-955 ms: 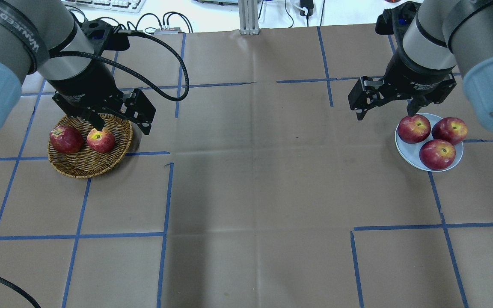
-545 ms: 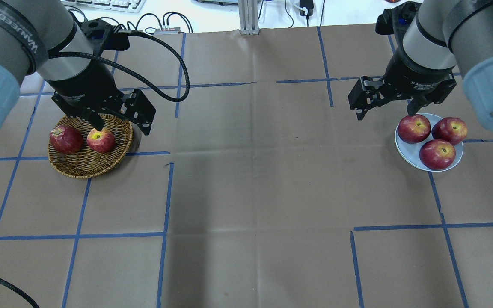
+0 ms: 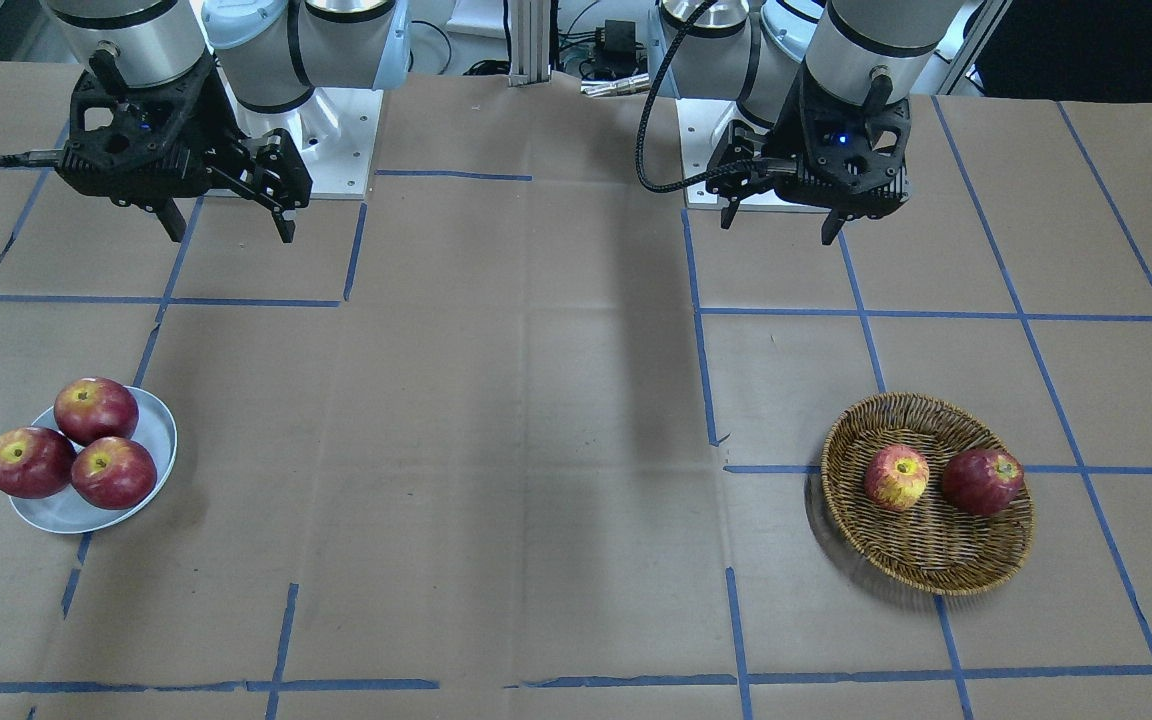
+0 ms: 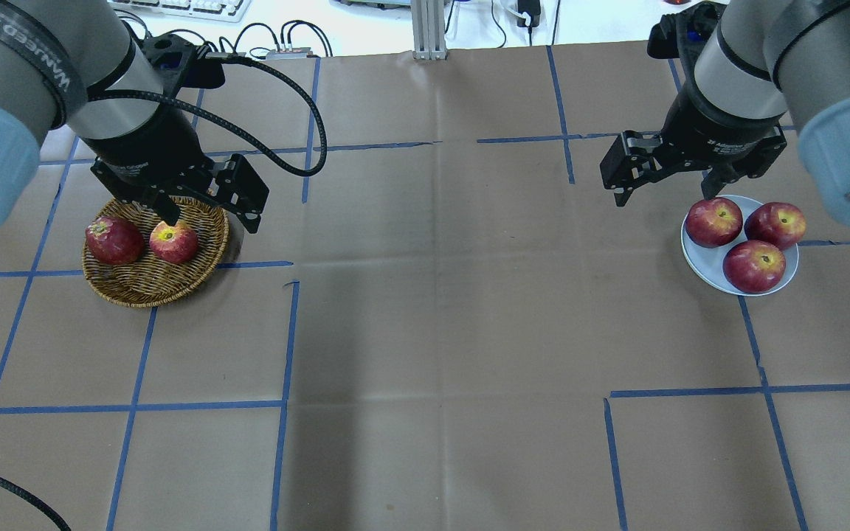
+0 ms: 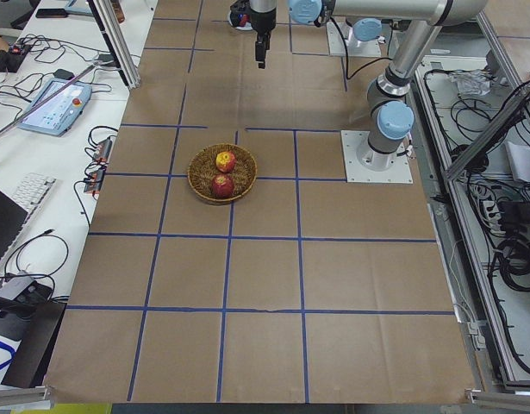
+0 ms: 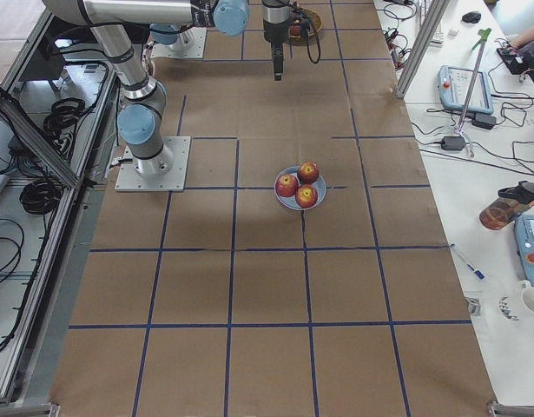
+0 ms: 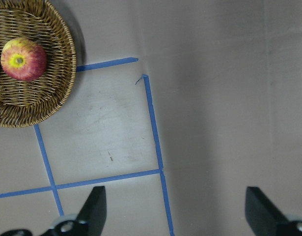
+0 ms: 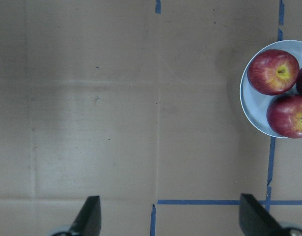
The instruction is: Transfer apple from basket to plate
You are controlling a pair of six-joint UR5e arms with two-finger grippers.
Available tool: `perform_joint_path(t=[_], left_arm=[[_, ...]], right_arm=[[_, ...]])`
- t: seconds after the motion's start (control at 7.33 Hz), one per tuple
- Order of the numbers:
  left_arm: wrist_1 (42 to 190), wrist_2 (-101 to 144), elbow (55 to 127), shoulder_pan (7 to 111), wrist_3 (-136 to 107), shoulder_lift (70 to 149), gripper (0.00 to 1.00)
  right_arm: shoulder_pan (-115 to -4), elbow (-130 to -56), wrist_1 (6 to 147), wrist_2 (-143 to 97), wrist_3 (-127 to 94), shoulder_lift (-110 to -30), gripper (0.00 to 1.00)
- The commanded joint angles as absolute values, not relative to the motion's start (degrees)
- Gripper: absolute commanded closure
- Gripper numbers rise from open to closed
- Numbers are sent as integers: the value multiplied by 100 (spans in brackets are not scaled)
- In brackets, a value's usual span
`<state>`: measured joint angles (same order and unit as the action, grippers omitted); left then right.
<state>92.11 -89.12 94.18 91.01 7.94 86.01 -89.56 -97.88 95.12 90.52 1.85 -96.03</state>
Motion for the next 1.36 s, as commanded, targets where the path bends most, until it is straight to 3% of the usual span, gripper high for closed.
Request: perform_joint_path(t=[0.0, 0.27, 1.09, 1.23], left_arm=[[9185, -8895, 9370, 9053, 852, 8700, 0], [8932, -8912, 9230, 8992, 905, 8954, 0], [7393, -8868, 9719, 7649, 2933, 10246, 1], [6504, -8920, 9851, 7464, 3310, 10553, 1]], right_arm=[[-8956, -9782, 9519, 9044, 185, -9606, 0], [-8956, -9782, 9510, 9053, 185, -9606, 0], [-8956, -9791, 9510, 9053, 185, -9606, 0], [-8956, -9791, 9510, 9053, 185, -9606, 0]])
